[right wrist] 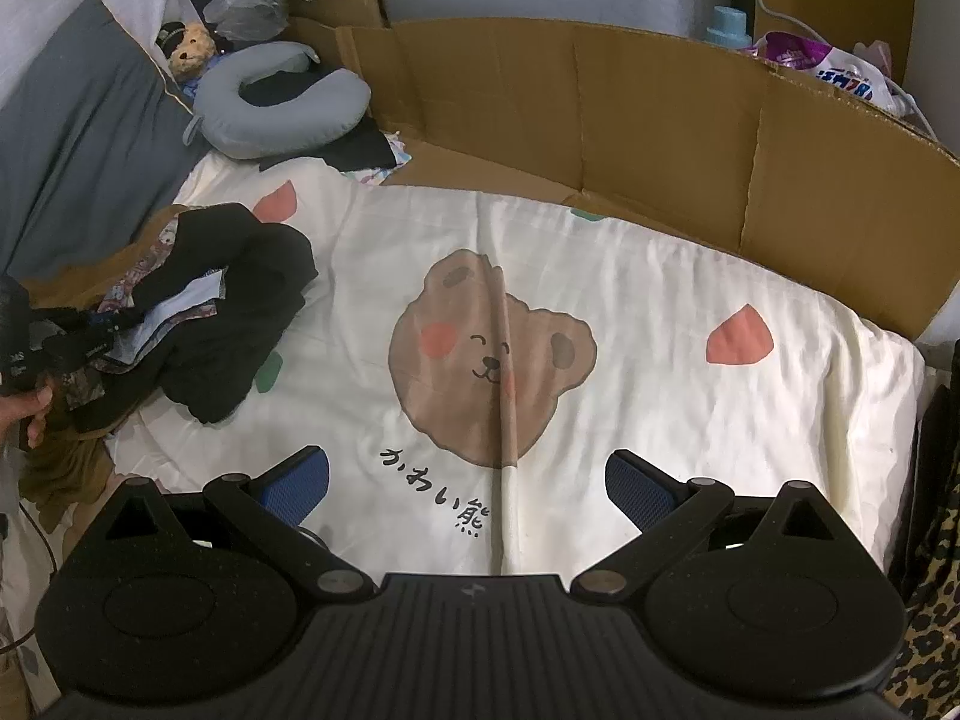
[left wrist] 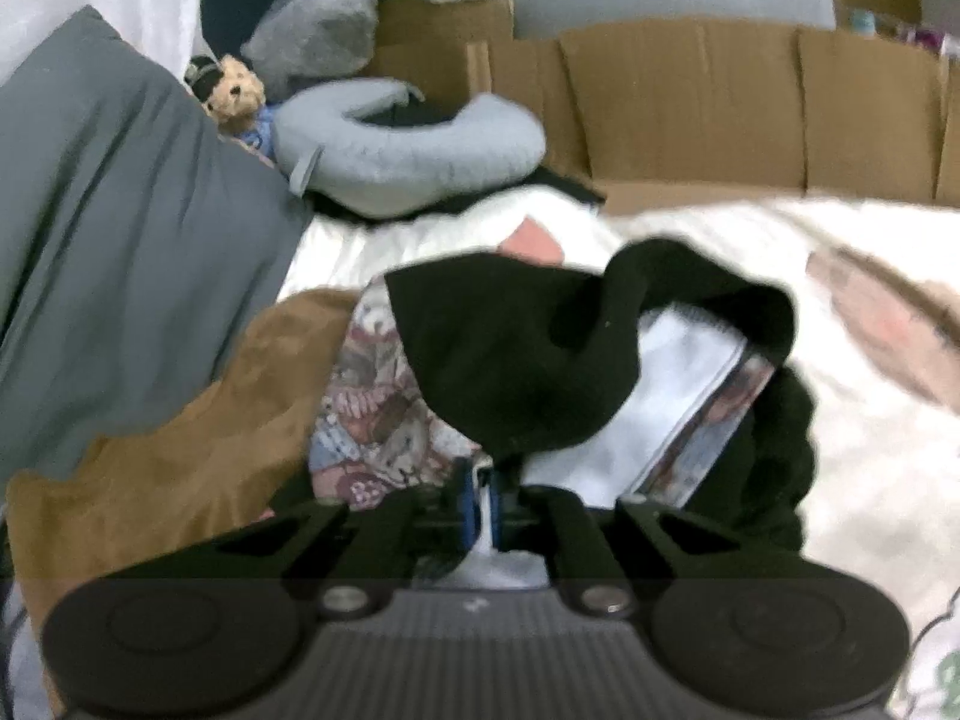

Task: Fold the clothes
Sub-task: 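Close the left gripper on the black hoodie and bear-print fabric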

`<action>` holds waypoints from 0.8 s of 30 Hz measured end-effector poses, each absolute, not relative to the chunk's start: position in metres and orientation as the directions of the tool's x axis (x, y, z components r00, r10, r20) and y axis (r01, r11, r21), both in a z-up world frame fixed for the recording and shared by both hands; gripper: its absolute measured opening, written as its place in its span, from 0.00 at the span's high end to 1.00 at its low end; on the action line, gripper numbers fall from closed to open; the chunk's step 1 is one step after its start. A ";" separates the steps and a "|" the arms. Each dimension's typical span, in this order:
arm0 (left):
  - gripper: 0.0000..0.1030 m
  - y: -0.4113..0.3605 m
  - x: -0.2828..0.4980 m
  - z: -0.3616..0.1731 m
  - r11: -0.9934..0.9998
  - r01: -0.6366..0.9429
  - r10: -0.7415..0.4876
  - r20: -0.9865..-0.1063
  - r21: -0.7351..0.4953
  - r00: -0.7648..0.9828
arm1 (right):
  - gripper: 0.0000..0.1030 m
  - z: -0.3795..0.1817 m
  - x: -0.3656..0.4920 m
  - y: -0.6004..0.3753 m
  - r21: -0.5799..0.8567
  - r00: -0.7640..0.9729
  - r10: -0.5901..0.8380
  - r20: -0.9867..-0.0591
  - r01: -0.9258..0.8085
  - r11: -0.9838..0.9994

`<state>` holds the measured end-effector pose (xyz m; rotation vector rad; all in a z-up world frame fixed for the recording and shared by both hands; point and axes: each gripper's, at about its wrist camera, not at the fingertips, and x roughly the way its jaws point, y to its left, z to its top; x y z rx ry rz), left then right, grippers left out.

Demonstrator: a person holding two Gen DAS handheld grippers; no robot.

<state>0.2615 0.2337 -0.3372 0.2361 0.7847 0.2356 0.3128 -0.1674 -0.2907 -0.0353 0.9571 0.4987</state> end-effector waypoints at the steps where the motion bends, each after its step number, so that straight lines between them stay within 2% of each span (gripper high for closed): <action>1: 0.97 0.232 0.260 -0.333 0.951 -0.122 0.287 -0.658 0.285 0.696 | 0.02 -0.291 0.313 -0.167 0.188 0.471 0.393 -0.790 -0.423 0.886; 11: 0.99 0.200 0.259 -0.296 0.967 -0.144 0.241 -0.568 0.210 0.787 | 0.02 -0.287 0.313 -0.170 0.200 0.478 0.406 -0.779 -0.424 0.883; 24: 0.99 0.134 0.266 -0.278 0.999 -0.009 0.031 -0.519 0.045 0.854 | 0.02 -0.279 0.318 -0.177 0.235 0.497 0.431 -0.753 -0.409 0.882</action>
